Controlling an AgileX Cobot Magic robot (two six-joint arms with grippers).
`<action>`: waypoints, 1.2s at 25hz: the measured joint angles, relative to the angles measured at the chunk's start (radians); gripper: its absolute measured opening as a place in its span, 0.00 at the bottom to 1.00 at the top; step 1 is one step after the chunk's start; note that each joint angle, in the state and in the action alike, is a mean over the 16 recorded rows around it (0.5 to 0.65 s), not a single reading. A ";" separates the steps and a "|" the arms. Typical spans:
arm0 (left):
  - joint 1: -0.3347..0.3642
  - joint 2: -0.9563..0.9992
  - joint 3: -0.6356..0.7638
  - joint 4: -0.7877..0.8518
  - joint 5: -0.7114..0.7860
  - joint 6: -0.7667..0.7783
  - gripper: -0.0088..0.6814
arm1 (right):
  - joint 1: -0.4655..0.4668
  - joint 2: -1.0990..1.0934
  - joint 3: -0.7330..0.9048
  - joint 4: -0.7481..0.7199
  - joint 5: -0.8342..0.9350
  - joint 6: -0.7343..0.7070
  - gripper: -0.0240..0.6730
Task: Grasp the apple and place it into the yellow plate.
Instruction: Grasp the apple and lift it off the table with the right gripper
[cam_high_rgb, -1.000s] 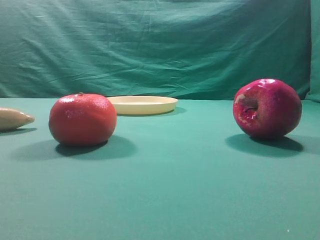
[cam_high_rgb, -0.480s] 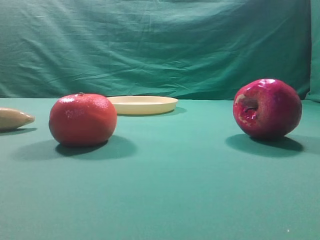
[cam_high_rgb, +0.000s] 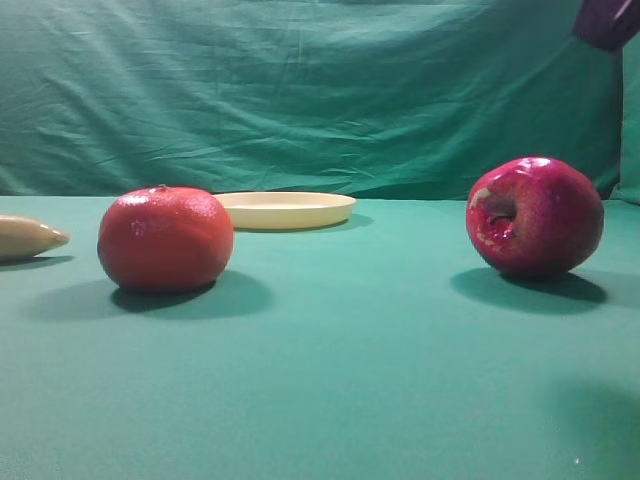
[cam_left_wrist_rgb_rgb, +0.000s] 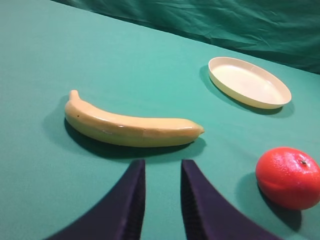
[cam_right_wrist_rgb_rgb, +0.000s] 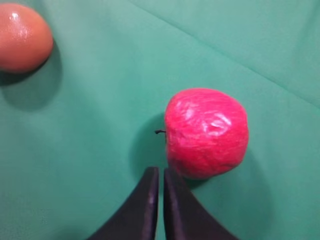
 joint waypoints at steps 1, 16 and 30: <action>0.000 0.000 0.000 0.000 0.000 0.000 0.24 | 0.004 0.009 -0.002 -0.010 -0.011 0.008 0.40; 0.000 0.000 0.000 0.000 0.000 0.000 0.24 | 0.010 0.233 -0.024 -0.028 -0.156 0.051 0.92; 0.000 0.000 0.000 0.000 0.000 0.000 0.24 | 0.010 0.382 -0.279 -0.024 -0.215 0.046 0.72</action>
